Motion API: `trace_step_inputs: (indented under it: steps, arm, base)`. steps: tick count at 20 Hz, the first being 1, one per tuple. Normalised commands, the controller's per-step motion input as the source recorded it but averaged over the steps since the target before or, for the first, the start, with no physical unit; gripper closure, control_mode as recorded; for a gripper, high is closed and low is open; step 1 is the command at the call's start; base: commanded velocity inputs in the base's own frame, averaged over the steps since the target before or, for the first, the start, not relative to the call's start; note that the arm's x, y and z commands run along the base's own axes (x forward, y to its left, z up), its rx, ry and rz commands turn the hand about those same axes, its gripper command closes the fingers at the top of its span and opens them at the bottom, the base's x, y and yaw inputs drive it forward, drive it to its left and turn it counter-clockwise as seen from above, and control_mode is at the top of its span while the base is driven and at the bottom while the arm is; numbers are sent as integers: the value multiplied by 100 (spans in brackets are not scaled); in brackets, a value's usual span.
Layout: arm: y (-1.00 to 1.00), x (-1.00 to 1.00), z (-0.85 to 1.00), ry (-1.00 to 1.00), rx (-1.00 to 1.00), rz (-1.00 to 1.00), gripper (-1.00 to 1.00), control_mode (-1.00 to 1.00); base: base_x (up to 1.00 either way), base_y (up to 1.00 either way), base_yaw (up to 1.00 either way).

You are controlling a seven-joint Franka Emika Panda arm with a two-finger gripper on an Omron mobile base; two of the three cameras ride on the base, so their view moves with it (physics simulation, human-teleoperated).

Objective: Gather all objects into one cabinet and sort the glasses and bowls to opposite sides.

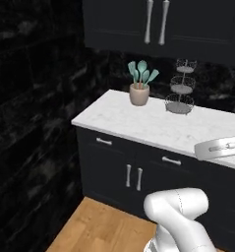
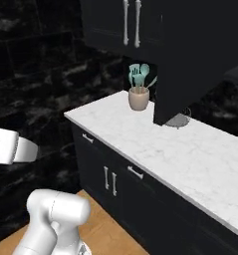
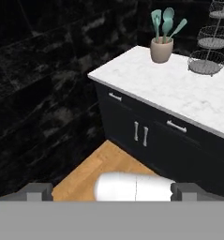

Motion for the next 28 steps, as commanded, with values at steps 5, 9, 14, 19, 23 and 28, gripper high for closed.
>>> trace_step_inputs:
  steps: [5, 9, 14, 19, 23, 28]
  arm:
    - [0, 0, 0, 0, 0, 0, -100, 100]
    - [0, 0, 0, 0, 0, 0, -100, 100]
    - [0, 0, 0, 0, 0, 0, -100, 100]
    - [0, 0, 0, 0, 0, 0, -100, 100]
    - [0, 0, 0, 0, 0, 0, -100, 100]
    - [0, 0, 0, 0, 0, 0, -100, 100]
  base:
    - [-2, 0, 59]
    - [0, 0, 62]
    - [-16, 7, 65]
    - [-30, 11, 58]
    - [-37, 20, 54]
    - [-35, 49, 48]
